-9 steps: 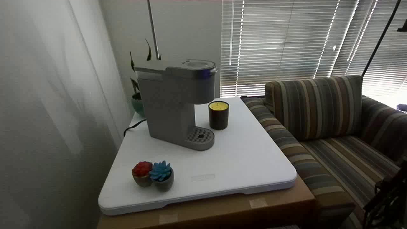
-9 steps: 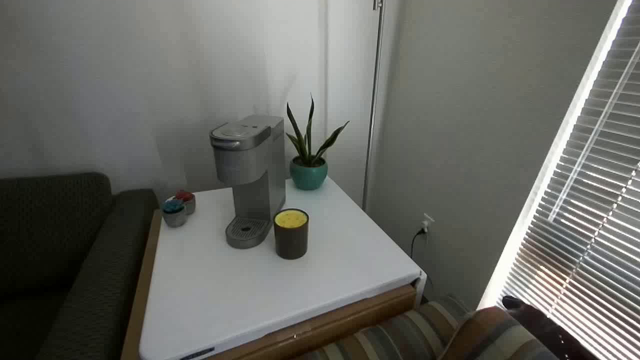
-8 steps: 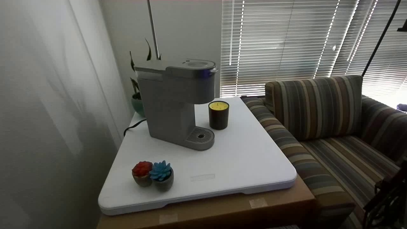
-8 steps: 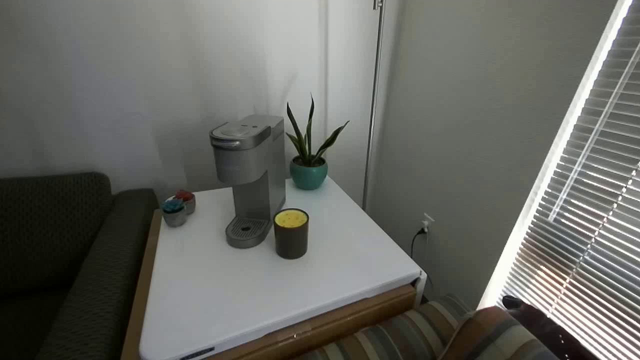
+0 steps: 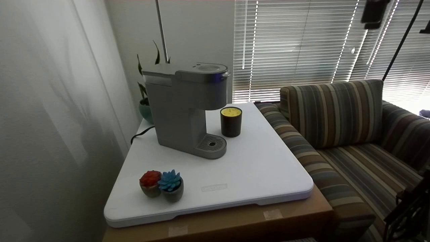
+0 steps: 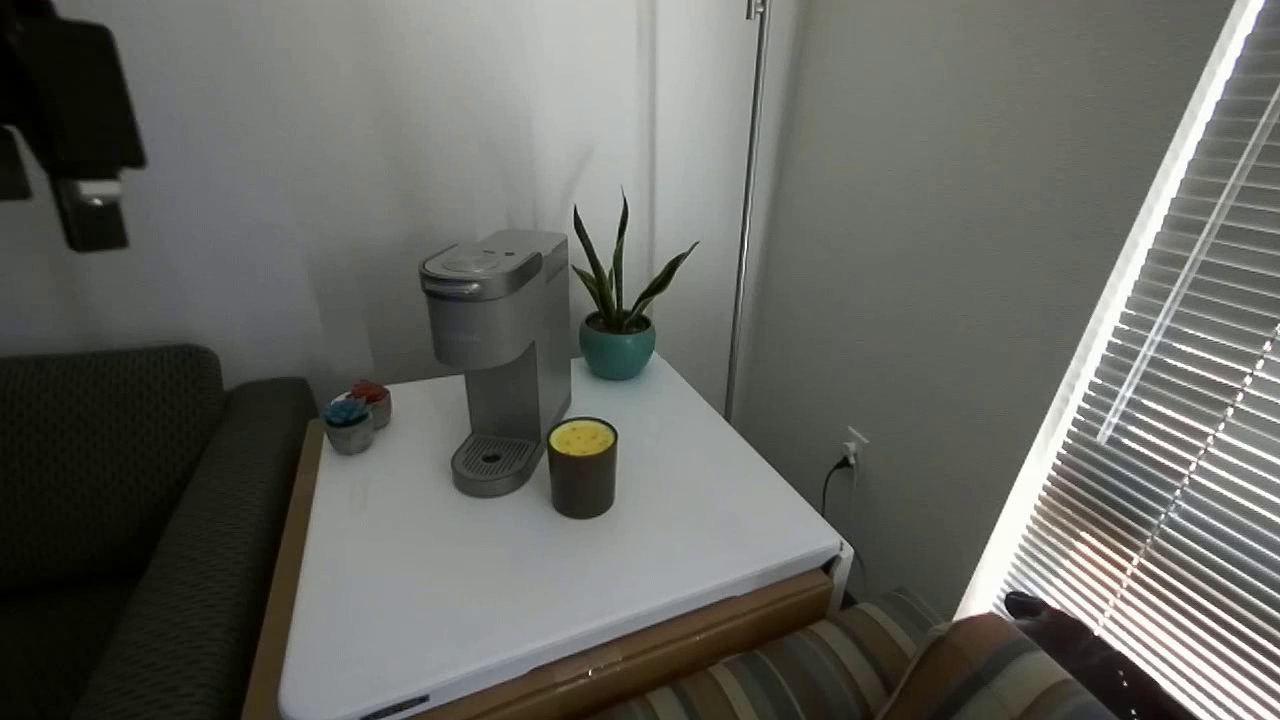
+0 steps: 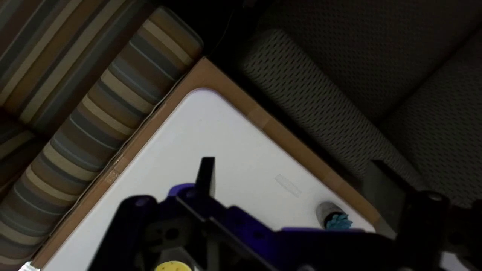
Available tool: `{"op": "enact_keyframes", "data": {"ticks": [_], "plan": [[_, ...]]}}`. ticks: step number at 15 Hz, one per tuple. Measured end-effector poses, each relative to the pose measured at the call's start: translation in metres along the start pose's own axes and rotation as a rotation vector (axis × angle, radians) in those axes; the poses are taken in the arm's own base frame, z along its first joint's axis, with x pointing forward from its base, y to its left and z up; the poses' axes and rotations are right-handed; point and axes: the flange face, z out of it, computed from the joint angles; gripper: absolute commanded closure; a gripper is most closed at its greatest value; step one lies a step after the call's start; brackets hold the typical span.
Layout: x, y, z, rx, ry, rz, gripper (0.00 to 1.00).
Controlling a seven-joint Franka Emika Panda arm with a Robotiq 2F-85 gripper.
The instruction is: Open the compartment of the coffee machine.
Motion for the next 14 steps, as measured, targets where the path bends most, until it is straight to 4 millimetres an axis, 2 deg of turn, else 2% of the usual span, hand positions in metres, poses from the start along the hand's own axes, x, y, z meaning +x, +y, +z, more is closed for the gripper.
{"op": "enact_keyframes", "data": {"ticks": [4,8,11,14], "plan": [[0.026,0.024,0.042,0.018,0.069,0.056,0.00],[0.028,0.024,0.046,0.015,0.068,0.069,0.00],[0.043,0.025,0.045,-0.028,0.186,0.185,0.00],[0.061,0.027,0.065,-0.026,0.306,0.327,0.00]]}}
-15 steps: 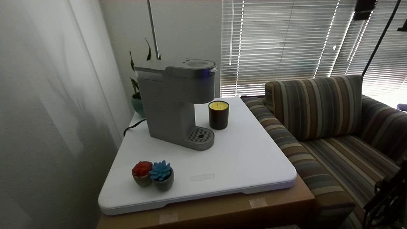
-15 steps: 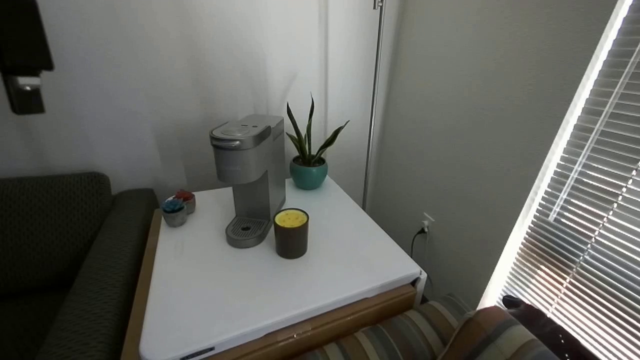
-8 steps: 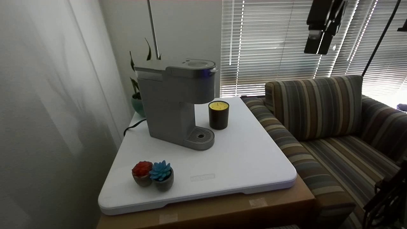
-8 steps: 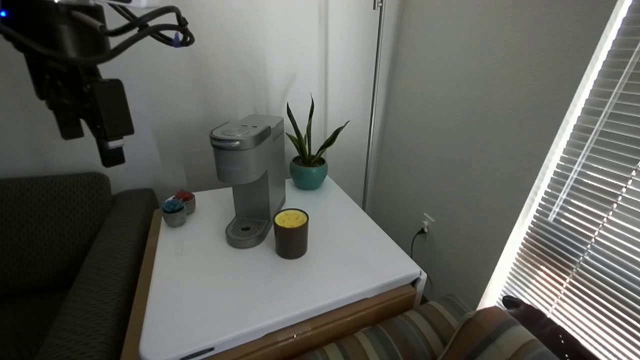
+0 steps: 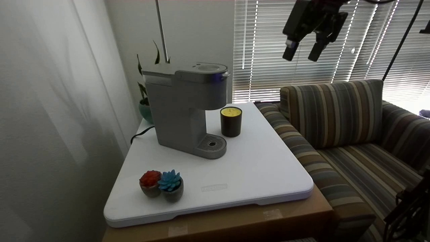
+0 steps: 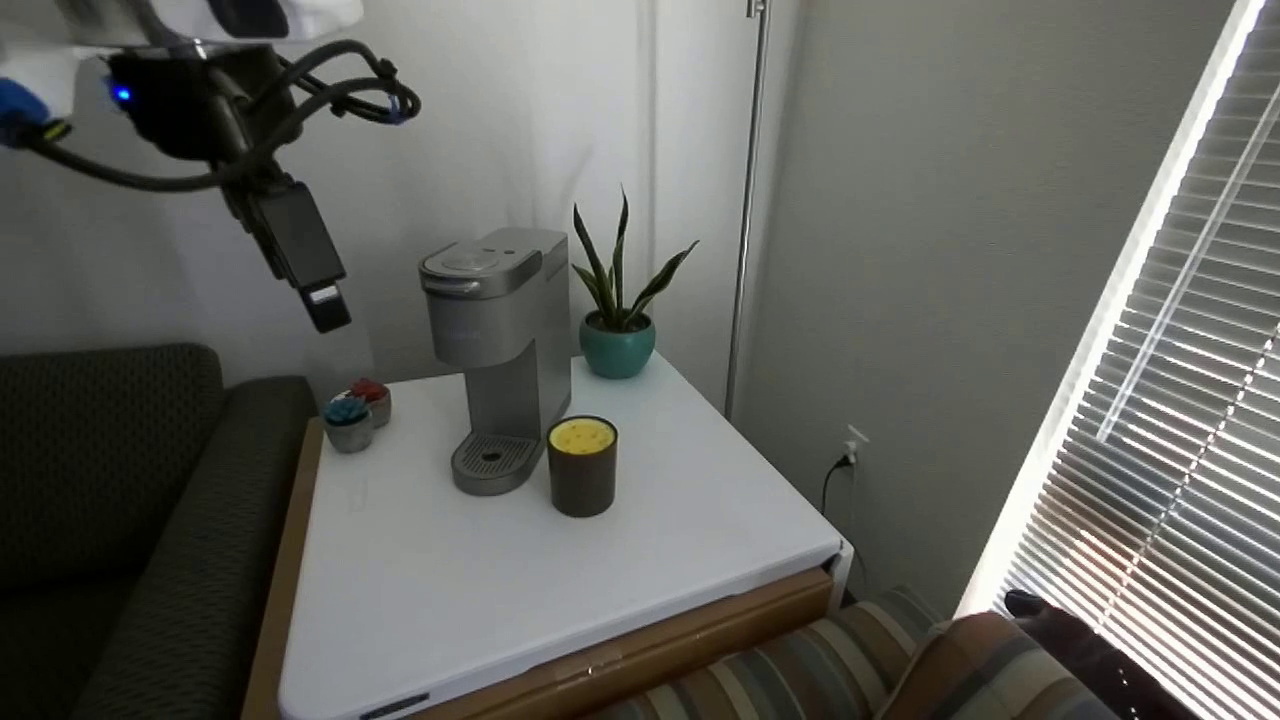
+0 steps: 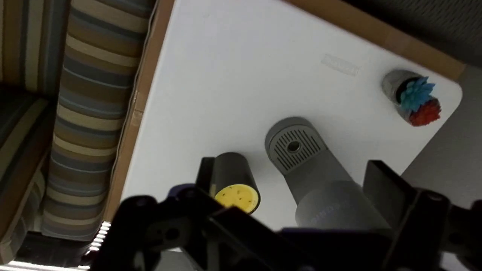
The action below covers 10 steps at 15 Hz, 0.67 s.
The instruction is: Open the compartment of the coffee machine.
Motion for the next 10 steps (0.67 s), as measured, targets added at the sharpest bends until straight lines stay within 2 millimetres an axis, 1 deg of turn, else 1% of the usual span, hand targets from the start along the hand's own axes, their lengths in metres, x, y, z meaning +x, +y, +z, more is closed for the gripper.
{"op": "enact_keyframes", "data": {"ticks": [2,3,5,7,9,10], "plan": [[0.002,-0.002,0.017,0.001,0.017,0.049,0.00],[0.002,-0.002,0.021,0.001,0.017,0.057,0.00],[0.003,-0.002,0.021,-0.003,0.021,0.065,0.00],[0.009,-0.003,0.017,-0.037,0.094,0.134,0.00],[0.015,-0.004,0.023,-0.047,0.162,0.232,0.00],[0.017,-0.004,0.032,-0.046,0.185,0.290,0.00]]}}
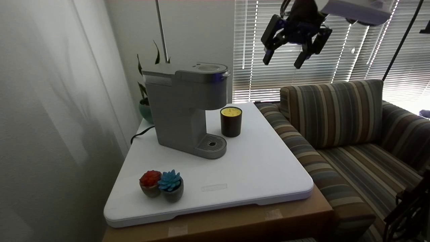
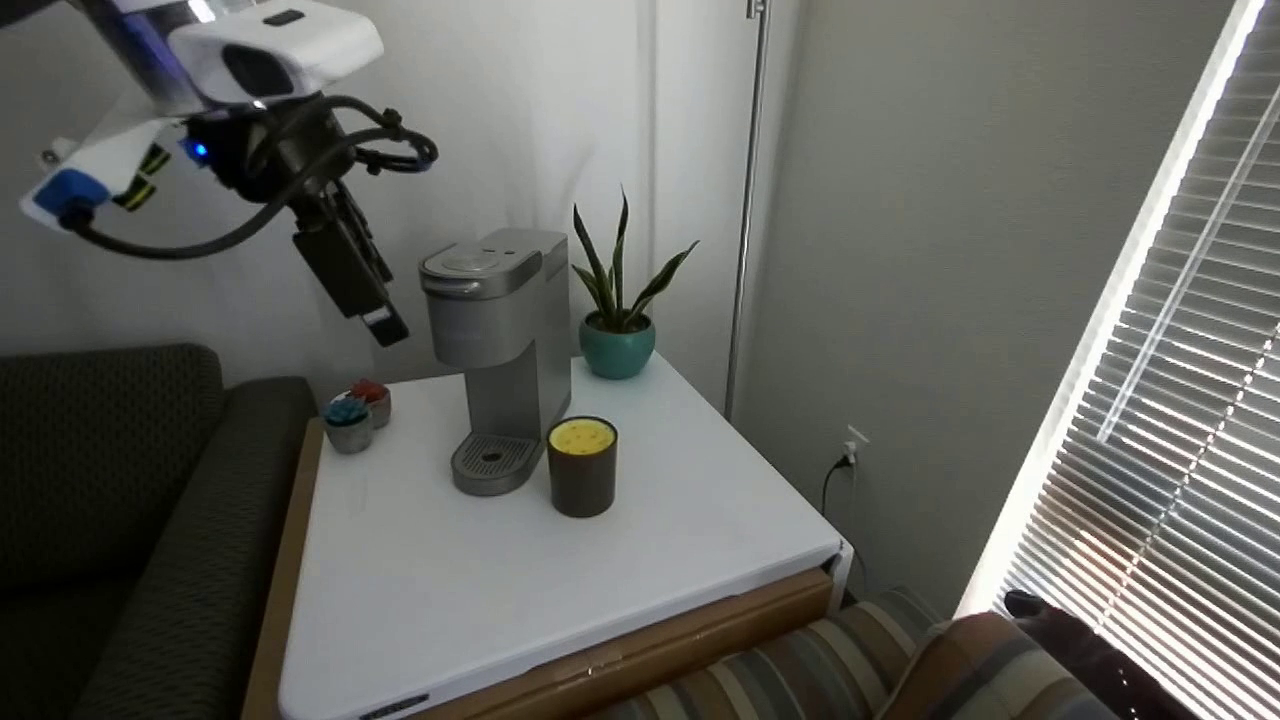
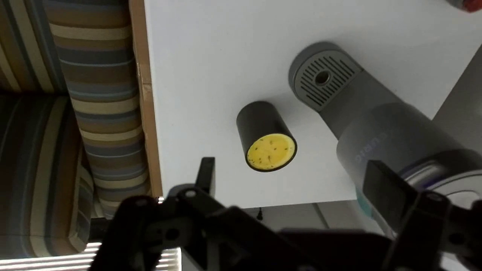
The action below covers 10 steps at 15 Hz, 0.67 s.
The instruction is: Open the compartment of the coffee machine.
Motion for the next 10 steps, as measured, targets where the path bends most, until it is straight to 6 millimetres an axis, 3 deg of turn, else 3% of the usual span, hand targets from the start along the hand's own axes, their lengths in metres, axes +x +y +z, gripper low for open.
{"op": "enact_keyframes", "data": {"ticks": [4,10], "plan": [[-0.007,-0.002,0.036,0.005,0.000,0.184,0.00],[-0.008,-0.013,0.036,0.047,0.021,0.133,0.00]]}}
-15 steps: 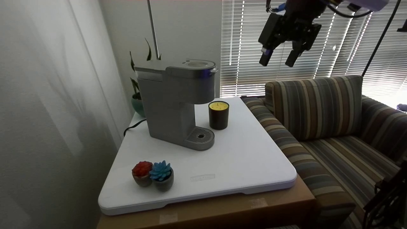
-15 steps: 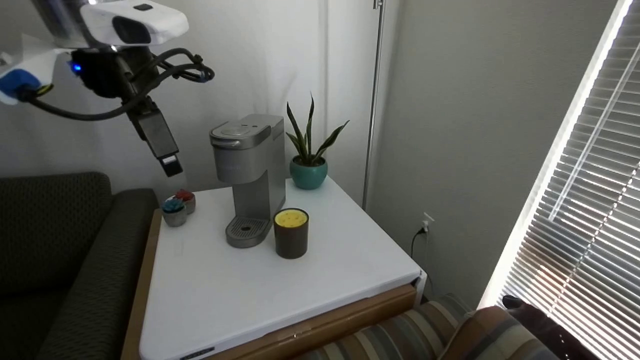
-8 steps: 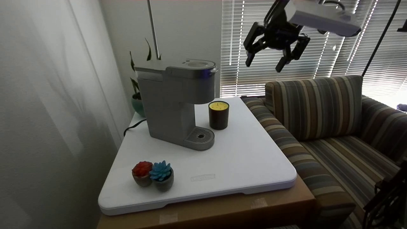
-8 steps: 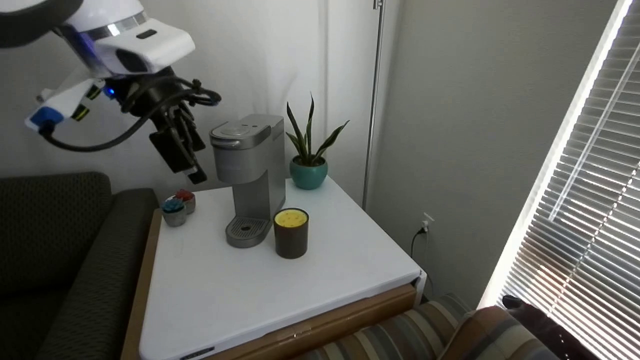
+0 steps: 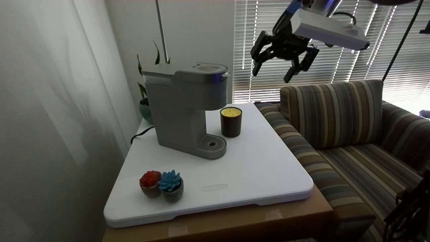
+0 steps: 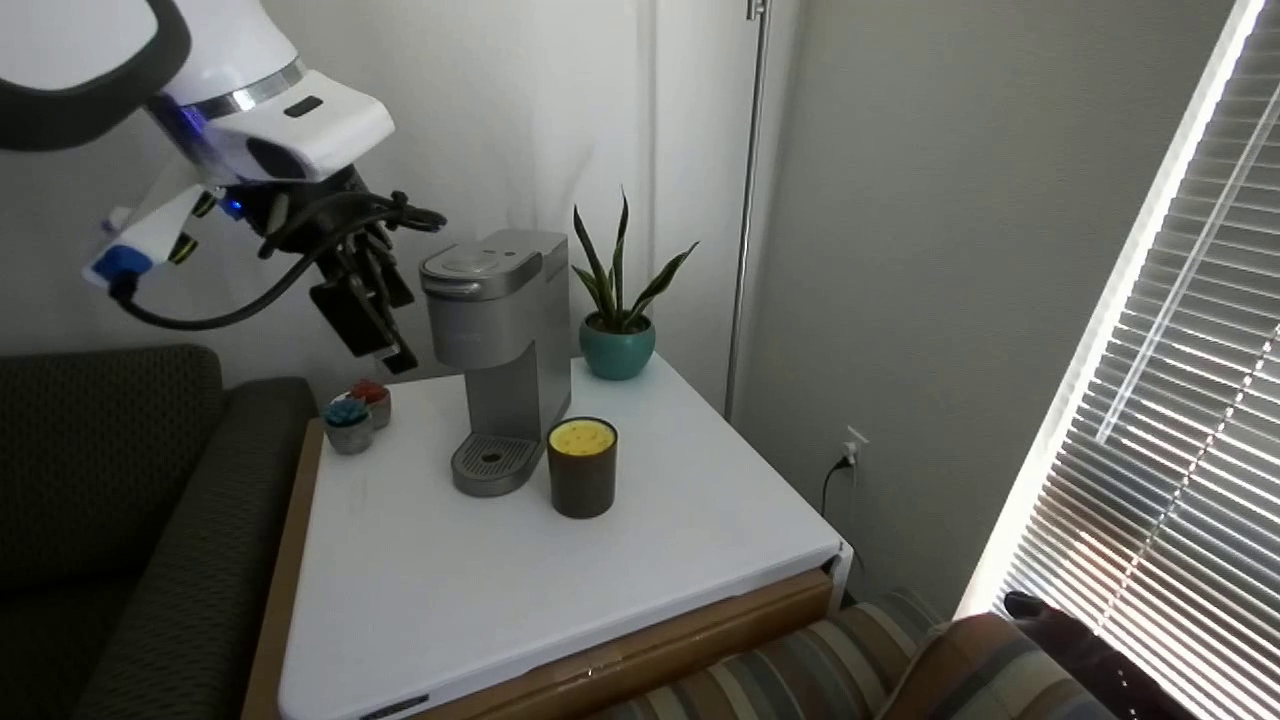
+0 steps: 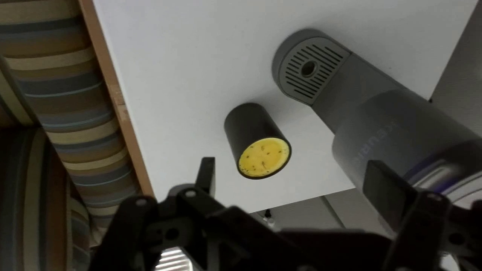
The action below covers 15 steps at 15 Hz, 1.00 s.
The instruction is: Open the compartment of the coffee machine.
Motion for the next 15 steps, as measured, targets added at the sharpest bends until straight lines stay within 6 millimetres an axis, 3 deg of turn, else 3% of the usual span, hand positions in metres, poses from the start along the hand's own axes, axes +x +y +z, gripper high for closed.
{"op": "enact_keyframes", "data": {"ticks": [5,9,15], "plan": [[-0.008,-0.021,0.016,0.122,0.020,0.017,0.00],[0.007,-0.015,0.026,0.112,0.028,0.066,0.00],[0.012,-0.009,0.027,0.093,0.040,0.123,0.00]]}}
